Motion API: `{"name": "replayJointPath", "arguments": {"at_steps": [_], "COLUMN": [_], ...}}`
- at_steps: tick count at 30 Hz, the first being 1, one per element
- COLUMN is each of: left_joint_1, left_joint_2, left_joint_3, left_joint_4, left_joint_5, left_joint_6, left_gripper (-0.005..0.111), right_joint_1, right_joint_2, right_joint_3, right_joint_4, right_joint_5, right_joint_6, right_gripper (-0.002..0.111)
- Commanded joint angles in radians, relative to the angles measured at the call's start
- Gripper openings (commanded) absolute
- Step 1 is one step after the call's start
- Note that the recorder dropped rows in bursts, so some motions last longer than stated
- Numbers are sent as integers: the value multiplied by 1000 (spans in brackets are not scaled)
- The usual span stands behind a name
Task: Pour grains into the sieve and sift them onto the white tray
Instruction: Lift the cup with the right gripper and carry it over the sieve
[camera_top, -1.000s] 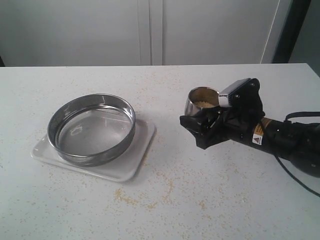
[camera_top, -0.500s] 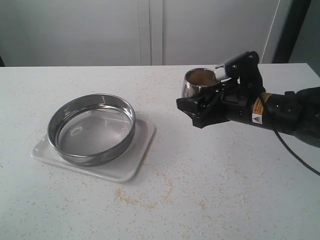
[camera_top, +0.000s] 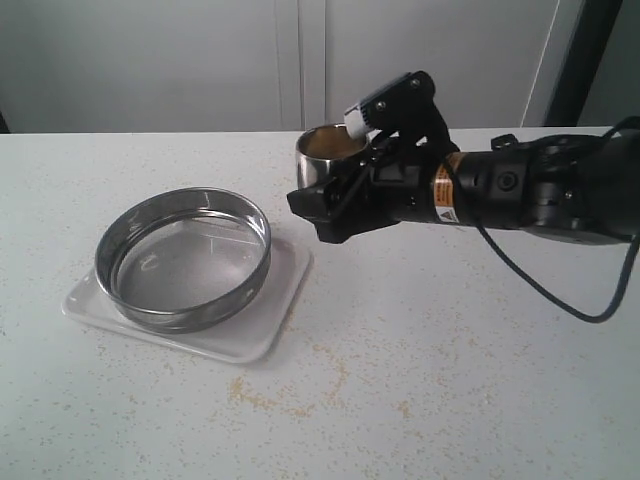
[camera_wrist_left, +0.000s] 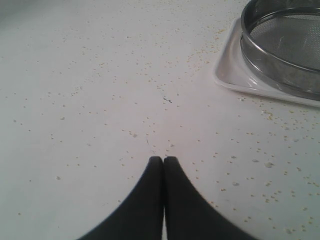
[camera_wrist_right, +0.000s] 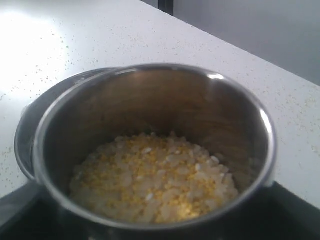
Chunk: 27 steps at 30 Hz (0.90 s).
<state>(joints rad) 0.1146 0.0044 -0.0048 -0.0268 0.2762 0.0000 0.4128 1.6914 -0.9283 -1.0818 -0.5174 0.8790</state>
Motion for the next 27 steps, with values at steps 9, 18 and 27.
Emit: {"name": "replayJointPath", "arguments": {"at_steps": [9, 18, 27], "left_joint_1": [2, 2, 2], "left_joint_2": [-4, -4, -4], "left_joint_3": [5, 5, 5], "left_joint_4": [2, 2, 2], "left_joint_5": [-1, -1, -1], "left_joint_6": [0, 0, 0], "left_gripper": [0, 0, 0], "right_joint_1": [153, 233, 295], "right_joint_2": [-14, 4, 84], "right_joint_3": [-144, -251, -319], "right_joint_4": [1, 1, 1], "right_joint_5": [298, 517, 658], "right_joint_6": [41, 41, -12], "right_gripper": [0, 0, 0]}}
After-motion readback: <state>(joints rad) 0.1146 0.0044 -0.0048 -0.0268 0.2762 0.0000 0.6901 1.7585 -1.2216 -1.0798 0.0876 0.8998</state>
